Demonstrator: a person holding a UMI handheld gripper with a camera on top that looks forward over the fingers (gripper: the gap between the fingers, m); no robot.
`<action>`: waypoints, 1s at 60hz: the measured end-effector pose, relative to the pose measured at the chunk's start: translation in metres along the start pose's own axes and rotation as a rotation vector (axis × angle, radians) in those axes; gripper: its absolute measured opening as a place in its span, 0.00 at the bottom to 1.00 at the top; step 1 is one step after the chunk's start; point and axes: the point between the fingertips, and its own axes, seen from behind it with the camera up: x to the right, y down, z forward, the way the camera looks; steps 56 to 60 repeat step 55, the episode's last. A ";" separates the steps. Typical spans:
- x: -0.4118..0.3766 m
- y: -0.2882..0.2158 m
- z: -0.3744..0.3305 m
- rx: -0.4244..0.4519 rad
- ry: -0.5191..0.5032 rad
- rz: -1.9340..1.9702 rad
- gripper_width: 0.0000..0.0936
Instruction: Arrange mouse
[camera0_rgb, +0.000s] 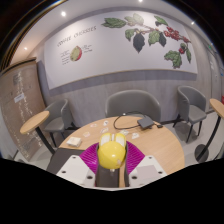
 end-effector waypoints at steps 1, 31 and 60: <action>-0.012 0.000 -0.002 0.006 -0.007 0.001 0.36; -0.118 0.134 0.028 -0.200 -0.029 -0.137 0.48; -0.088 0.145 -0.073 -0.216 -0.240 -0.169 0.91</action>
